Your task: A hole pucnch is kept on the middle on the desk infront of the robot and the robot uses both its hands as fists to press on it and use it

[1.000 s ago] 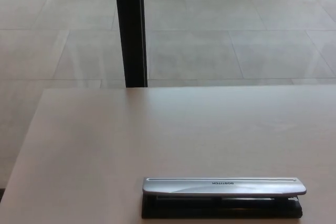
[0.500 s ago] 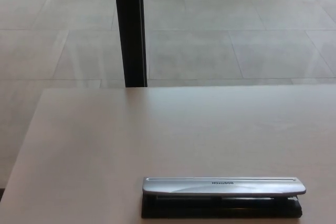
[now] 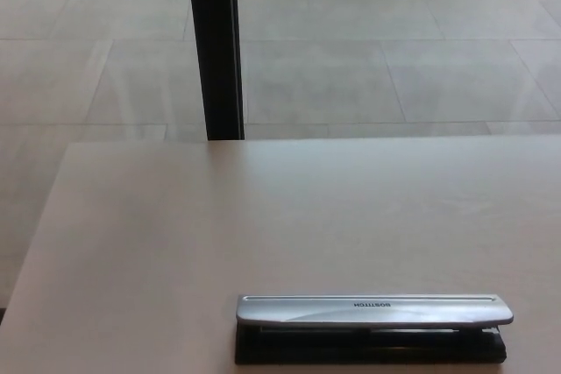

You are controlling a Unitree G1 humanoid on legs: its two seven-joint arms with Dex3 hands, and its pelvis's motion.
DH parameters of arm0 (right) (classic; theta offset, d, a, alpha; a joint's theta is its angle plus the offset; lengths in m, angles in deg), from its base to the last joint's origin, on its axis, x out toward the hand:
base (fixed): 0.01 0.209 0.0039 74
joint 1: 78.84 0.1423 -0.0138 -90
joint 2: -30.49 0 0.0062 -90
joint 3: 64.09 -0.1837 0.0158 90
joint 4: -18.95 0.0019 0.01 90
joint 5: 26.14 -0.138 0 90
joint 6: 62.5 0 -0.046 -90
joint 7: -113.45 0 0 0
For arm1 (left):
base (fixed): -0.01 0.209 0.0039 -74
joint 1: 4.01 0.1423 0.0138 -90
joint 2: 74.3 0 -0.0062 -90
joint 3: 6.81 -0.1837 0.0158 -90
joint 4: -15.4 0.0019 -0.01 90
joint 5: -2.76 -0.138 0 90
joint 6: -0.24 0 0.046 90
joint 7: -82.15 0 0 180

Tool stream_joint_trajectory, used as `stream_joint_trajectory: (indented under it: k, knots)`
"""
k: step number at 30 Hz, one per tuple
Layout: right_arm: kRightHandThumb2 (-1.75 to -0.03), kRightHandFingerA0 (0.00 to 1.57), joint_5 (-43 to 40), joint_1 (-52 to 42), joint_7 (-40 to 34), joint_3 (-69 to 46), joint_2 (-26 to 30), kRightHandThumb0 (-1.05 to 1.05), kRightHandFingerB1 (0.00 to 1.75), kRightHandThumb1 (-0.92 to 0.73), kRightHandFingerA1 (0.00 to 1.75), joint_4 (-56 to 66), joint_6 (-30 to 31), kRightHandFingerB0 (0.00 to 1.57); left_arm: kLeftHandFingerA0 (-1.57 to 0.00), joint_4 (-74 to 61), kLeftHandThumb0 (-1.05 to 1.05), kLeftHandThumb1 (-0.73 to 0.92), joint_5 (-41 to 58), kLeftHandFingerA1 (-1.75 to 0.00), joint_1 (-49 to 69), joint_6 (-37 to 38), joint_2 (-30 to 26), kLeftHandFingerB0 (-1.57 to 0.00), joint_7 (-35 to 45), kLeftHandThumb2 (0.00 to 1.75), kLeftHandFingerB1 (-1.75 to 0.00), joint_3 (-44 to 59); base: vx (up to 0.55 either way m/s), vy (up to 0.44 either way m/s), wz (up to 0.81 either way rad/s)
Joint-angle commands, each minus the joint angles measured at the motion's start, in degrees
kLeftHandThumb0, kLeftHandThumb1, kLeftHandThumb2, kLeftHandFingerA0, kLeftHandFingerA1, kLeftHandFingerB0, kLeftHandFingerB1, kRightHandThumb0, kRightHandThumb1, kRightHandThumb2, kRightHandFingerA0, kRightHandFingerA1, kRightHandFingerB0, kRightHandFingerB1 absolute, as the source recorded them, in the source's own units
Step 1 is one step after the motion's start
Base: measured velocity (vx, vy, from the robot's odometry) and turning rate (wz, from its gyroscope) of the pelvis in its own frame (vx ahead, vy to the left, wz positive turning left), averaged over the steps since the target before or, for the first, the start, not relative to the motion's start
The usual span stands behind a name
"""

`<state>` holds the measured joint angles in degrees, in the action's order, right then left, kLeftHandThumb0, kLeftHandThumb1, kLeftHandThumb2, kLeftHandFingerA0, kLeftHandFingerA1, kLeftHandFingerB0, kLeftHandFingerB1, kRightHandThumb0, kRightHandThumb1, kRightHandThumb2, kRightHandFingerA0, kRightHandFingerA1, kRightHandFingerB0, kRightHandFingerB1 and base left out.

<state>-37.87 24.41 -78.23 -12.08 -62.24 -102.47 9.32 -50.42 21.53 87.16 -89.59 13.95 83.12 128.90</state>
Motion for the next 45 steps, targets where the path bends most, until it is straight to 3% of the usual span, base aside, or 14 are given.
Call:
stream_joint_trajectory:
  k: [1, 2, 3, 9, 15, 28, 30, 31, 32, 39, 40, 42, 43, 45]
  knots:
    - [-1.15, 1.31, 4.17, 5.89, -7.07, 13.01, -9.49, -0.62, 1.18, -0.64, 1.4, 30.01, 8.09, 0.96, -1.34, -35.62, -0.5, 0.27, 8.23, -1.3, -16.45, -10.41, 10.04, -1.19, -20.73, 0.95, -1.0, -7.0, 0.0, 0.0, 0.0]
    - [-0.88, 1.15, 3.36, 5.5, -7.37, 13.38, -10.07, -0.55, 1.42, -0.81, 1.73, 32.24, 9.89, 0.72, -1.13, -39.47, -0.39, 0.42, 6.24, -1.49, -16.78, -12.74, 10.79, -1.03, -20.92, 0.92, -1.08, -9.93, 0.0, 0.0, 0.0]
    - [-0.9, 1.1, 1.2, 5.15, -6.67, 13.31, -10.29, -0.51, 1.39, -0.78, 1.69, 33.96, 10.41, 0.77, -0.94, -43.25, -0.15, 0.5, 4.74, -1.75, -18.34, -13.67, 12.26, -0.76, -20.67, 1.1, -1.39, -13.82, 0.0, 0.0, 0.0]
    - [-1.27, 1.07, -9.16, 2.27, -0.51, 13.74, -8.62, -0.39, 1.4, -0.5, 1.75, 40.73, 15.36, 0.89, -0.97, -51.59, -0.08, 0.68, 1.89, -1.75, -23.34, -15.52, 17.01, -0.55, -18.95, 1.21, -1.54, -23.54, 0.0, 0.0, 0.0]
    - [-1.04, 1.08, -14.38, -3.85, 9.19, 21.63, -10.33, -0.27, 1.01, -0.57, 1.75, 45.59, 16.41, 0.88, -0.98, -54.41, -0.13, 0.7, -0.11, -1.75, -21.88, -15.89, 23.9, -0.6, -15.4, 1.11, -1.37, -33.32, 0.0, 0.0, 0.0]
    - [-0.98, 1.17, -13.79, -17.48, 13.73, 34.36, -12.18, -0.46, 1.04, -0.55, 1.75, 51.1, 19.61, 0.93, -0.92, -59.27, -0.17, 0.74, 3.15, -1.75, -6.58, -21.33, 39.75, -0.61, -18.28, 1.09, -1.48, -53.12, 0.0, 0.0, 0.0]
    - [-0.95, 1.14, -12.35, -18.75, 13.69, 35.88, -11.29, -0.5, 1.09, -0.56, 1.75, 51.79, 20.63, 0.94, -0.93, -59.0, -0.17, 0.74, 3.17, -1.75, -4.63, -21.31, 39.93, -0.57, -19.62, 1.12, -1.55, -57.06, 0.0, 0.0, 0.0]
    - [-1.11, 1.34, -10.15, -19.53, 13.29, 37.18, -10.66, -0.53, 1.05, -0.53, 1.39, 51.97, 21.36, 0.96, -0.93, -58.22, -0.17, 0.73, 2.84, -1.75, -3.24, -21.47, 40.29, -0.57, -20.72, 1.15, -1.56, -60.2, 0.0, 0.0, 0.0]
    - [-0.96, 1.16, -9.74, -19.83, 13.1, 37.52, -10.51, -0.45, 1.1, -0.56, 1.75, 52.15, 21.69, 0.94, -0.92, -57.97, -0.17, 0.77, 3.11, -1.75, -2.71, -21.26, 40.35, -0.55, -21.24, 1.11, -1.58, -61.24, 0.0, 0.0, 0.0]
    - [-1.07, 1.11, -7.88, -20.96, 14.82, 39.12, -8.95, -0.39, 1.11, -0.47, 1.75, 50.36, 21.65, 0.99, -0.92, -55.47, -0.17, 0.78, 2.21, -1.75, -0.07, -20.7, 38.48, -0.5, -23.33, 1.15, -1.63, -68.87, 0.0, 0.0, 0.0]
    - [-1.08, 1.12, -8.08, -20.49, 15.73, 39.1, -8.35, -0.41, 1.12, -0.46, 1.75, 49.71, 21.66, 0.98, -1.1, -54.76, -0.13, 0.76, 2.17, -1.75, 0.07, -20.72, 38.23, -0.64, -23.5, 1.2, -1.39, -69.22, 0.0, 0.0, 0.0]
    - [-1.1, 1.12, -8.27, -19.98, 16.48, 38.95, -7.8, -0.41, 1.12, -0.45, 1.75, 49.16, 21.83, 0.98, -1.1, -54.35, -0.12, 0.77, 1.98, -1.75, 0.29, -21.0, 37.57, -0.64, -23.79, 1.2, -1.39, -69.64, 0.0, 0.0, 0.0]
    - [-1.1, 1.11, -8.36, -19.68, 16.66, 38.88, -7.76, -0.41, 1.12, -0.46, 1.75, 48.97, 21.94, 0.98, -0.96, -54.21, -0.16, 0.78, 1.63, -1.75, 0.36, -21.44, 37.49, -0.48, -24.54, 1.19, -1.73, -69.84, 0.0, 0.0, 0.0]
    - [-1.1, 1.11, -8.46, -19.32, 17.05, 38.75, -7.81, -0.41, 1.13, -0.45, 1.75, 48.6, 21.77, 0.98, -0.96, -54.21, -0.16, 0.8, 2.18, -1.75, 0.78, -21.57, 37.3, -0.49, -24.97, 1.17, -1.72, -70.02, 0.0, 0.0, 0.0]
